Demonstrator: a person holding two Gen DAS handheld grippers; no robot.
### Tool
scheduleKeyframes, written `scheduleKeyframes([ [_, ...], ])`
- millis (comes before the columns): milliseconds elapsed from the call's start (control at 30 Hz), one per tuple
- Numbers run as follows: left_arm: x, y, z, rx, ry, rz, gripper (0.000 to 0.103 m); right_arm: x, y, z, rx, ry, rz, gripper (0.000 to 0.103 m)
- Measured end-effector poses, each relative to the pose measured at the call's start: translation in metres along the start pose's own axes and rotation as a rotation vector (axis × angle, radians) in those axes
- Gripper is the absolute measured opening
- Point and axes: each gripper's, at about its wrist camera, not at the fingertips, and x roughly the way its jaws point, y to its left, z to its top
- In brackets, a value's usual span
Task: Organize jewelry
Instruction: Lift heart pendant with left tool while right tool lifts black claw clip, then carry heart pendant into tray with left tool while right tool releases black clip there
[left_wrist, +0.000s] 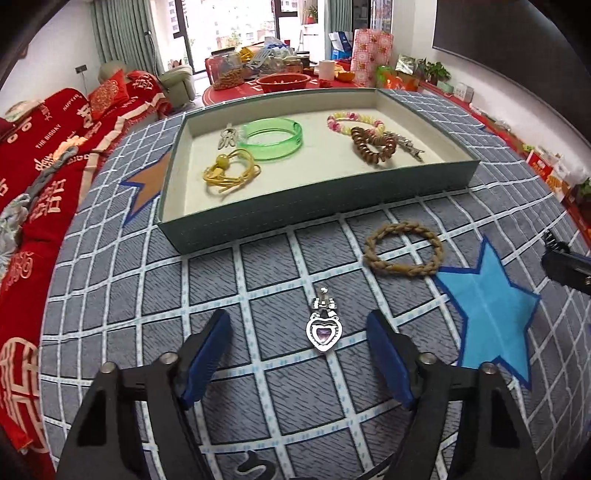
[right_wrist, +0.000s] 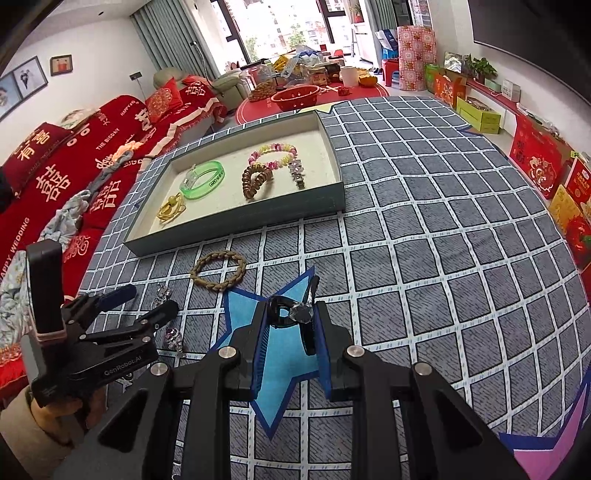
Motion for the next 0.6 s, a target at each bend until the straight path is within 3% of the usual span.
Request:
scheduleKeyframes([
  [33,0.0,0.0,0.0,-0.003,-0.002,-0.02,0.071,0.0,0.0,0.0,0.001,0.0,0.0,0.026],
  [100,-0.006,-0.005,-0.001,0.014,-0.013,-0.021,0.03,-0.001,0.0,-0.001,0.002,0.001,0.0,0.026],
  [333,-0.016,-0.003,-0.008,0.0,-0.025,-0.038,0.031,-0.004,0.0,-0.002,-0.003,-0.007,0.003,0.026],
  [600,-0.046,0.007,0.002,-0.023,-0.093,-0.056,0.031,-0.006,0.008,0.012,-0.013,-0.023,0.017,0.026],
])
